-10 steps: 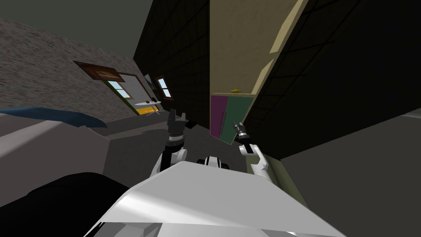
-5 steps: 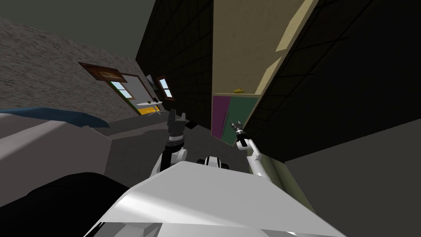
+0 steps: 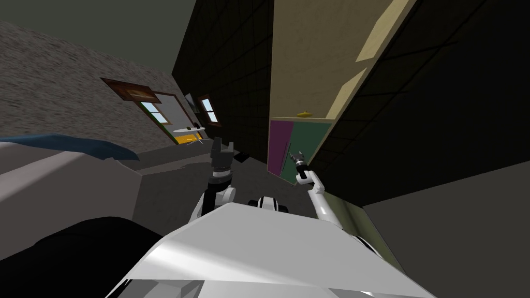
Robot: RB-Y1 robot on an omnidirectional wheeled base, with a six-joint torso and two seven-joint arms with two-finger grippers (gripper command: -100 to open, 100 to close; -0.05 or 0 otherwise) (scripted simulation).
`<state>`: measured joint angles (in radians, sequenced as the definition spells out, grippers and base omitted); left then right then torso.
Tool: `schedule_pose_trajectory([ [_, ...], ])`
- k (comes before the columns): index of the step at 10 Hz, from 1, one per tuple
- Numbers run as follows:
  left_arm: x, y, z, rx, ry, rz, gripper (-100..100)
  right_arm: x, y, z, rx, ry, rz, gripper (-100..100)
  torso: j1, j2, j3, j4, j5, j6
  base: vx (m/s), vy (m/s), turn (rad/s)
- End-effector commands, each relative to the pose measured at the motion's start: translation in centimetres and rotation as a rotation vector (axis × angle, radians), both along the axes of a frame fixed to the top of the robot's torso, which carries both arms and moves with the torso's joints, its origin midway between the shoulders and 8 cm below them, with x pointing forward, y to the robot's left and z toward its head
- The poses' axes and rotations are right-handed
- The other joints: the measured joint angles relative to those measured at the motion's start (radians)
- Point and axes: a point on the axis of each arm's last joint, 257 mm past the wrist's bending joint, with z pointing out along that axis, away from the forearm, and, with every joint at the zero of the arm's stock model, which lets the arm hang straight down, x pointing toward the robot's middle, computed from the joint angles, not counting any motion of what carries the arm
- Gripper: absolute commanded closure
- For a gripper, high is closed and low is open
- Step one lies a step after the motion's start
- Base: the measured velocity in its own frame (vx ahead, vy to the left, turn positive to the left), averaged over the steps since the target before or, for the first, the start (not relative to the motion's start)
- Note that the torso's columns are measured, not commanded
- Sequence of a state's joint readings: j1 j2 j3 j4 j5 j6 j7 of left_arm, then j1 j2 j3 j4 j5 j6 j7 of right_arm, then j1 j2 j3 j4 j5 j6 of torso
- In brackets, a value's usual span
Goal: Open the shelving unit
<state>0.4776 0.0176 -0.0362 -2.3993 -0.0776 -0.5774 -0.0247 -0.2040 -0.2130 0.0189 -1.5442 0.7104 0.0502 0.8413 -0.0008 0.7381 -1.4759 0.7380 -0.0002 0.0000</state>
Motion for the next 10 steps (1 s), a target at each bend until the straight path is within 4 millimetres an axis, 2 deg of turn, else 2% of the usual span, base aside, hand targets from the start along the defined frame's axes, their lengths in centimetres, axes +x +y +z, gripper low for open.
schedule_pose_trajectory([
  [1, 0.0, 0.0, 0.0, 0.0, 0.0, 0.0, 0, 1.5, -0.6, -0.9, -0.1, 0.034, -0.04, -100, 0.0, 0.001, 0.0, 0.0, 0.0, 0.0, 0.019, 0.039, 0.015],
  [4, 0.0, 0.0, 0.0, 0.0, 0.0, 0.0, 0, 2.5, -1.1, -1.6, -0.165, 0.061, -0.066, -100, 0.001, 0.0, 0.0, 0.0, 0.0, 0.0, 0.02, 0.039, 0.012],
  [6, 0.0, 0.0, 0.0, 0.0, 0.0, 0.0, 0, 4.1, -2.0, -1.4, -0.288, 0.084, -0.113, -100, 0.001, -0.001, 0.0, 0.0, 0.0, 0.0, 0.03, 0.044, 0.019],
  [7, 0.0, 0.0, 0.0, 0.0, 0.0, 0.0, 0, 4.1, -2.2, -2.1, -0.29, 0.098, -0.115, -100, 0.001, -0.001, -0.001, 0.0, 0.0, 0.0, 0.034, 0.046, 0.011],
  [10, 0.0, 0.0, 0.0, 0.0, 0.0, 0.0, 0, 5.5, -3.3, -2.2, -0.406, 0.129, -0.162, -100, 0.0, 0.001, 0.0, 0.0, 0.0, 0.0, 0.023, 0.039, 0.012],
])
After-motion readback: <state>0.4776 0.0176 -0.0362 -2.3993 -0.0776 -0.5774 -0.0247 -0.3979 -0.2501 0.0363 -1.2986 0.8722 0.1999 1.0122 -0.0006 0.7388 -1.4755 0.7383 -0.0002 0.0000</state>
